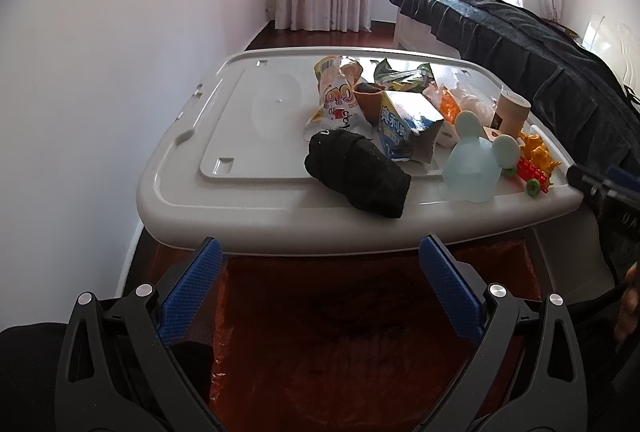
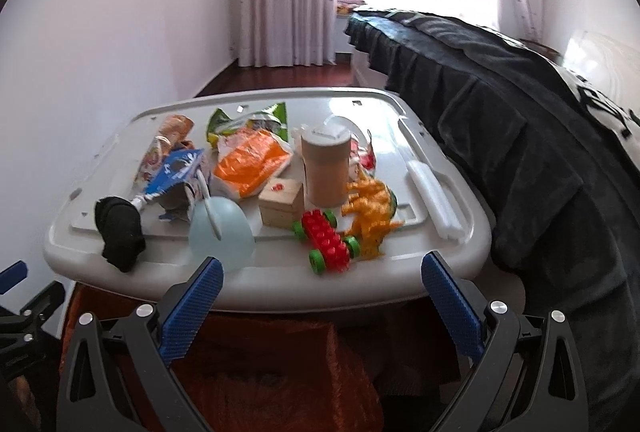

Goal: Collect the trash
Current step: 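Grasp the red block car with the right gripper while the left gripper approaches the black sock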

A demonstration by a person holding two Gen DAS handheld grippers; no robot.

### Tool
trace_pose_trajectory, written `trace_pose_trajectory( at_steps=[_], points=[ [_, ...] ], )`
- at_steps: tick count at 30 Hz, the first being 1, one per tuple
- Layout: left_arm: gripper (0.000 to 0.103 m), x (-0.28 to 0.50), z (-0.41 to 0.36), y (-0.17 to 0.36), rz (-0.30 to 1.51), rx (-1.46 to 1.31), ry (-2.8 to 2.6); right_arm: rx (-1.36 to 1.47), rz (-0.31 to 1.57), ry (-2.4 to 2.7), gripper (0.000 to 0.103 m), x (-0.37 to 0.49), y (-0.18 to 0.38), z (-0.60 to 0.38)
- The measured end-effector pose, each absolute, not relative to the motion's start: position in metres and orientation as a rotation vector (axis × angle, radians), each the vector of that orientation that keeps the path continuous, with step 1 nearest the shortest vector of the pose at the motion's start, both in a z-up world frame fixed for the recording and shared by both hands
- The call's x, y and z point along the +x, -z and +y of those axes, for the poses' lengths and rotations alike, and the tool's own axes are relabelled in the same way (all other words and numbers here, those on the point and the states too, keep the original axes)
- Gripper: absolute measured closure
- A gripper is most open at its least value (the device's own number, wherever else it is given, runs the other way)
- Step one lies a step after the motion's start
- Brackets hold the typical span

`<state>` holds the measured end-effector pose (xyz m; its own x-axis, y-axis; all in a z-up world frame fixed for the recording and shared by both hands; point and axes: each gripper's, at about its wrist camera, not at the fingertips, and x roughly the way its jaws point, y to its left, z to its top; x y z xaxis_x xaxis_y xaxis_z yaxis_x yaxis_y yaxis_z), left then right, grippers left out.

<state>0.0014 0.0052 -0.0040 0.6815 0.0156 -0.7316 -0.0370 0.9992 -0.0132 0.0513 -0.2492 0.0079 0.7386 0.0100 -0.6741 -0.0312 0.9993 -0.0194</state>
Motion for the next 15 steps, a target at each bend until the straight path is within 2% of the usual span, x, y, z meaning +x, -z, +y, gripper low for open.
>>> trace_pose_trajectory(
  at_steps=[15],
  points=[
    [0.007, -0.003, 0.002, 0.008, 0.862, -0.014, -0.014, -0.048, 0.753, -0.405, 0.005, 0.087, 0.009, -0.254]
  ],
)
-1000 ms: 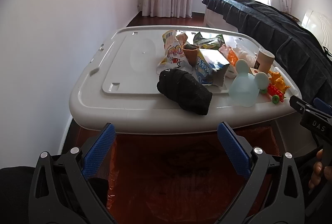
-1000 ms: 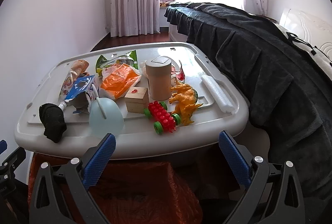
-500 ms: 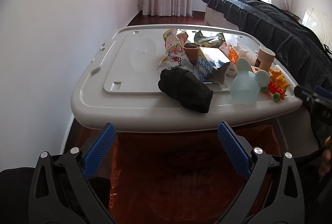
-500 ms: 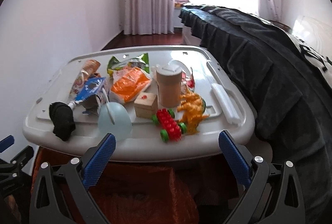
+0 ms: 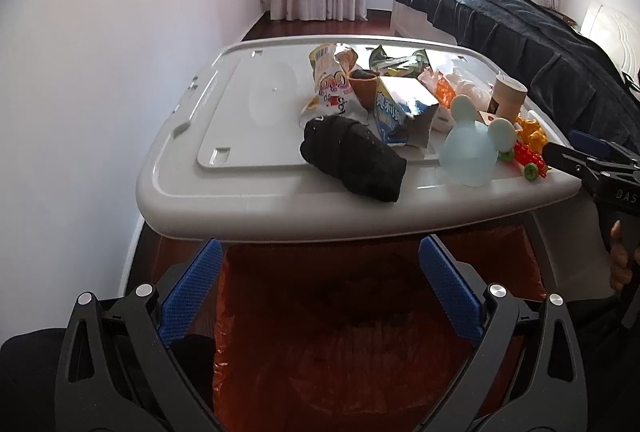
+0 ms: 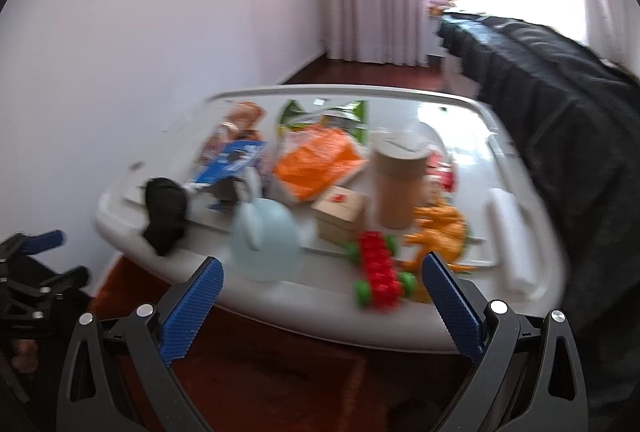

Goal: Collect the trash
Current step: 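Grasp the red block car with the right gripper while the left gripper approaches the black sock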

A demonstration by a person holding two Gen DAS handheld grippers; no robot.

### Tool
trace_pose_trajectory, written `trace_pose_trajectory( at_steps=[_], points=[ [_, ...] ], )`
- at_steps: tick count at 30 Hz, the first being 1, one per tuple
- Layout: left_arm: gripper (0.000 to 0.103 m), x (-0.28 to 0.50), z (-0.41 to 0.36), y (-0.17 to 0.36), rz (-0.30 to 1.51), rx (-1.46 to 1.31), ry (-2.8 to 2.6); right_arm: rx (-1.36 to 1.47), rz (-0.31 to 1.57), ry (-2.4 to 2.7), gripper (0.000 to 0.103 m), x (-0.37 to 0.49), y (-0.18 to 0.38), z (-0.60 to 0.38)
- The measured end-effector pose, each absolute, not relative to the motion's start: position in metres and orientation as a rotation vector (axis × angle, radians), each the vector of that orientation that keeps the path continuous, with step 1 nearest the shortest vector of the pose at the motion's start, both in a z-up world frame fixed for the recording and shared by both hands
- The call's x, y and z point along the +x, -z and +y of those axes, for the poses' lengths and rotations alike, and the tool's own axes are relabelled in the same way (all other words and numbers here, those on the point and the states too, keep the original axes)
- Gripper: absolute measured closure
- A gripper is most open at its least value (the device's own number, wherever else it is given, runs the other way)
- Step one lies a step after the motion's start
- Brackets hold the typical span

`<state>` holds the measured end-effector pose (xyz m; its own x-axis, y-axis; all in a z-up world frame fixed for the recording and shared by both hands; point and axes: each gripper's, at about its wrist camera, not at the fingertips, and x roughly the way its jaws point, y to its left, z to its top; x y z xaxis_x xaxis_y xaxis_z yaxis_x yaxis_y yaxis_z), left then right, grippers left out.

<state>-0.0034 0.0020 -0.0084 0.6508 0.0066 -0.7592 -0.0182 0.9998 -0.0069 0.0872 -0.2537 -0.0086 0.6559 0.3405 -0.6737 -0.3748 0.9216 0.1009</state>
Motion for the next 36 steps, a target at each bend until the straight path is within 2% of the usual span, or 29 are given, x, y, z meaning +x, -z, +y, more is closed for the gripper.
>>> trace_pose_trajectory(
  at_steps=[5, 14, 17, 23, 25, 28, 36],
  points=[
    [0.007, -0.006, 0.006, 0.006, 0.856, -0.029, -0.019, -0.04, 0.793, -0.428, 0.015, 0.103, 0.022, -0.249],
    [0.007, -0.007, 0.007, 0.005, 0.855, -0.027, -0.017, -0.026, 0.862, -0.358, 0.02, 0.128, 0.043, -0.265],
    [0.007, -0.007, 0.005, 0.005, 0.854, -0.026, -0.013, -0.035, 0.899, -0.34, 0.027, 0.132, 0.055, -0.268],
    [0.007, -0.007, 0.004, 0.007, 0.856, -0.016, -0.018, -0.05, 0.896, -0.307, 0.031, 0.136, 0.066, -0.268],
    [0.007, -0.006, 0.002, 0.008, 0.858, -0.014, -0.02, -0.089, 0.883, -0.277, 0.037, 0.133, 0.069, -0.264],
    [0.007, -0.006, 0.0, 0.009, 0.857, -0.004, -0.024, -0.015, 0.863, -0.269, 0.061, 0.131, 0.072, -0.271],
    [0.007, -0.006, -0.005, 0.017, 0.85, 0.025, -0.028, -0.019, 0.843, -0.192, 0.064, 0.123, 0.071, -0.268]
  ],
)
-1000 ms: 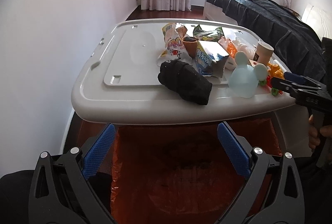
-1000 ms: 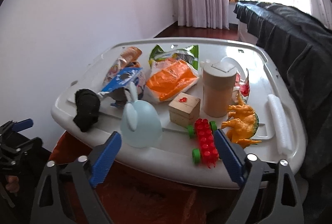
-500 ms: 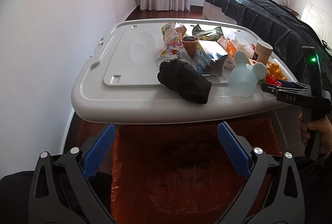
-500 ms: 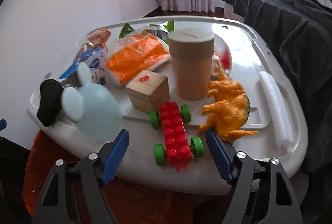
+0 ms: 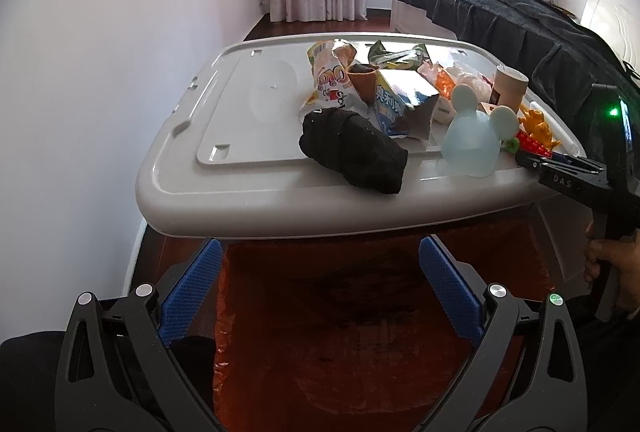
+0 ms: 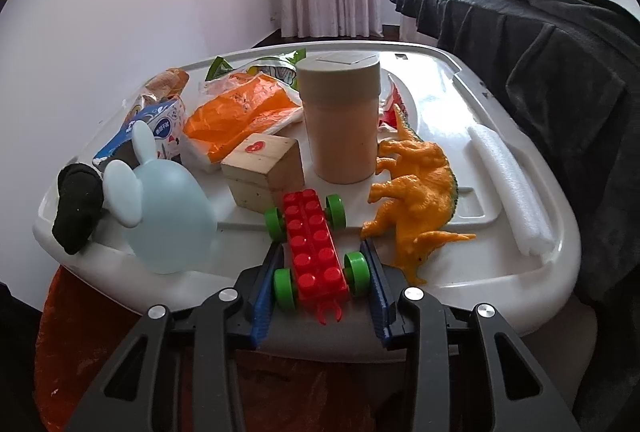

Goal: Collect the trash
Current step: 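Grasp the red block car with the right gripper while the left gripper approaches the black sock, then grasp the black sock with the left gripper and lift it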

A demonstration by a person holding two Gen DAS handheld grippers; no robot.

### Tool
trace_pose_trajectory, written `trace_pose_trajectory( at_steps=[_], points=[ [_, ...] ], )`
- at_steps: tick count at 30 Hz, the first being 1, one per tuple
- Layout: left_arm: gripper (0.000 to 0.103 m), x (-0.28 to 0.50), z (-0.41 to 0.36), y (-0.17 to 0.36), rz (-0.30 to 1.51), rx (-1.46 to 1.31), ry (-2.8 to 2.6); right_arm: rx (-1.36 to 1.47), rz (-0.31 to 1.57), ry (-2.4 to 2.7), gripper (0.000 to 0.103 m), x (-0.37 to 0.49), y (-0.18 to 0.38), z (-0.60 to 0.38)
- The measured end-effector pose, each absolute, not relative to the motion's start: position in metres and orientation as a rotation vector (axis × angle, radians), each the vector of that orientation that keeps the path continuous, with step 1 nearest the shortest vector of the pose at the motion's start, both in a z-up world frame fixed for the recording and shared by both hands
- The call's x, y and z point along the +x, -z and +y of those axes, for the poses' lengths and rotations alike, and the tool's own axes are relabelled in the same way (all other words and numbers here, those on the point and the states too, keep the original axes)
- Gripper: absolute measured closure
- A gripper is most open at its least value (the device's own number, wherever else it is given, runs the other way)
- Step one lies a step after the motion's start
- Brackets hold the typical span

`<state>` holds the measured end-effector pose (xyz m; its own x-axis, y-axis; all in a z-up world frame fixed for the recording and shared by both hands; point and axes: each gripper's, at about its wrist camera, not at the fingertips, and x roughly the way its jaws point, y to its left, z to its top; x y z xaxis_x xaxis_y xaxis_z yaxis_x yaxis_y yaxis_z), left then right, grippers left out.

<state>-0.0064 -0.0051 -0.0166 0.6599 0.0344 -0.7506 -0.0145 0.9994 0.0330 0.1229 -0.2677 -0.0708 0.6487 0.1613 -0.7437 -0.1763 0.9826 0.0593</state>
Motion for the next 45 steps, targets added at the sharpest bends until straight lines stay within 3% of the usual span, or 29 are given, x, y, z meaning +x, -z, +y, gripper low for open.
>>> trace_pose_trajectory(
  at_steps=[9, 22, 24, 25, 31, 45],
  points=[
    [0.007, 0.008, -0.001, 0.019, 0.835, -0.063, -0.012, 0.232, 0.741, -0.212, 0.064, 0.075, 0.004, -0.292],
    [0.007, 0.105, -0.025, 0.043, 0.889, -0.183, -0.156, 0.234, 0.726, -0.252, 0.064, 0.078, 0.004, -0.29],
    [0.014, 0.112, -0.024, 0.051, 0.872, -0.166, -0.184, 0.236, 0.732, -0.256, 0.064, 0.08, 0.006, -0.289],
    [0.033, 0.113, -0.025, 0.054, 0.868, -0.15, -0.194, 0.237, 0.735, -0.258, 0.064, 0.08, 0.006, -0.289],
    [0.057, 0.112, -0.022, 0.063, 0.814, -0.069, -0.175, 0.239, 0.744, -0.255, 0.064, 0.082, 0.009, -0.286],
    [0.059, 0.023, -0.029, -0.02, 0.748, 0.011, -0.046, 0.21, 0.728, -0.302, 0.064, 0.069, -0.007, -0.263]
  ],
)
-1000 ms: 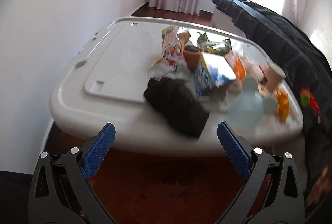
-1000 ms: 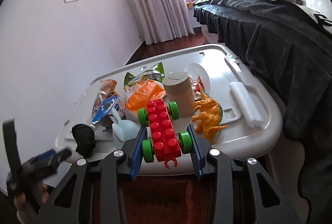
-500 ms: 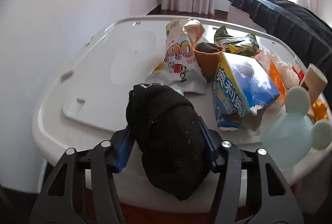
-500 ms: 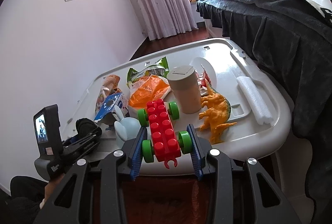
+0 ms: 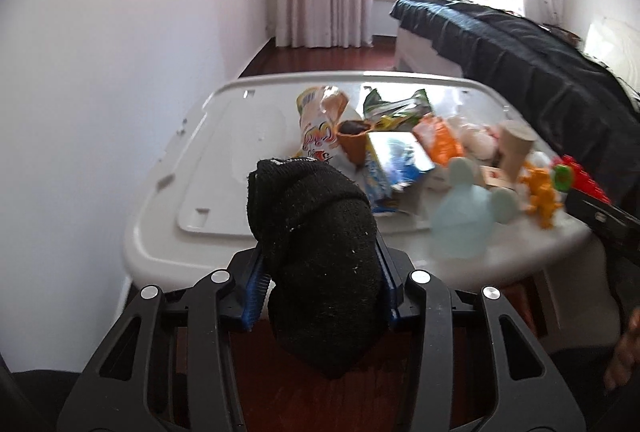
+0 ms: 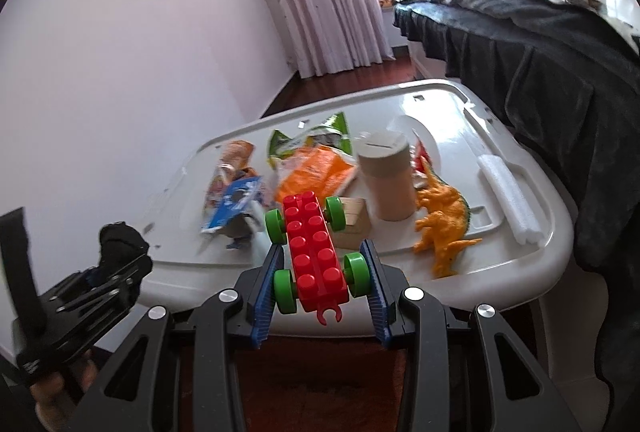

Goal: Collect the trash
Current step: 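Grasp the black sock with the left gripper and lift it, then drop the black sock into the orange bin with the left gripper while the right gripper drops the red car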

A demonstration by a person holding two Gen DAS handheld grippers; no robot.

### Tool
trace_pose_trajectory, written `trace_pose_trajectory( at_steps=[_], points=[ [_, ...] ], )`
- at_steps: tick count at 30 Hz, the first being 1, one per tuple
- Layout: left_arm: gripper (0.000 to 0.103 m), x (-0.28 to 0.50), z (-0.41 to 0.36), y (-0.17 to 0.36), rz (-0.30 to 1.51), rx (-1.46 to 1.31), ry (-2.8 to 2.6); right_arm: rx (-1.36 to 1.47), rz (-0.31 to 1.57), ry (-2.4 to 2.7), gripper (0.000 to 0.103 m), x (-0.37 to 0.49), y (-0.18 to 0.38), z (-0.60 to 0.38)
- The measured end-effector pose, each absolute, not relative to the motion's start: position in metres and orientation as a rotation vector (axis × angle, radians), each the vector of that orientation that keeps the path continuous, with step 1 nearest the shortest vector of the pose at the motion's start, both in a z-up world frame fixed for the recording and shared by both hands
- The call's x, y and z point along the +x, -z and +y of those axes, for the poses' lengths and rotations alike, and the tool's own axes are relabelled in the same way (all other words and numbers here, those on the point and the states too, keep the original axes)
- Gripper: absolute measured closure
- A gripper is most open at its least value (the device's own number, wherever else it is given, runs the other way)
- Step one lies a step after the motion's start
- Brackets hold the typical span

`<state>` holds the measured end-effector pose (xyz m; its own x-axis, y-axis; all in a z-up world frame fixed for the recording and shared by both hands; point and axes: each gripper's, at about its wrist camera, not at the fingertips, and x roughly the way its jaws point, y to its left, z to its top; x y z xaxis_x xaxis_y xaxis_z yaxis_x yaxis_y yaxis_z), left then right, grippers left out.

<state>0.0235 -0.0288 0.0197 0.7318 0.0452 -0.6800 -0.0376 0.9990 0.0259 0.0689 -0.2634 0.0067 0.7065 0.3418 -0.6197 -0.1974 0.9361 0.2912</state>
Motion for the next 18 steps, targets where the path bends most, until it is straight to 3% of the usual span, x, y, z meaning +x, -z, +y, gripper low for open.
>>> trace_pose_trajectory(
  at_steps=[9, 18],
  points=[
    [0.059, -0.045, -0.021, -0.029, 0.781, 0.049, -0.037, 0.095, 0.742, -0.295, 0.064, -0.001, -0.029, -0.233],
    [0.059, -0.069, -0.018, 0.054, 0.987, 0.09, -0.037, 0.043, 0.943, -0.294, 0.064, -0.031, 0.038, -0.201]
  ],
)
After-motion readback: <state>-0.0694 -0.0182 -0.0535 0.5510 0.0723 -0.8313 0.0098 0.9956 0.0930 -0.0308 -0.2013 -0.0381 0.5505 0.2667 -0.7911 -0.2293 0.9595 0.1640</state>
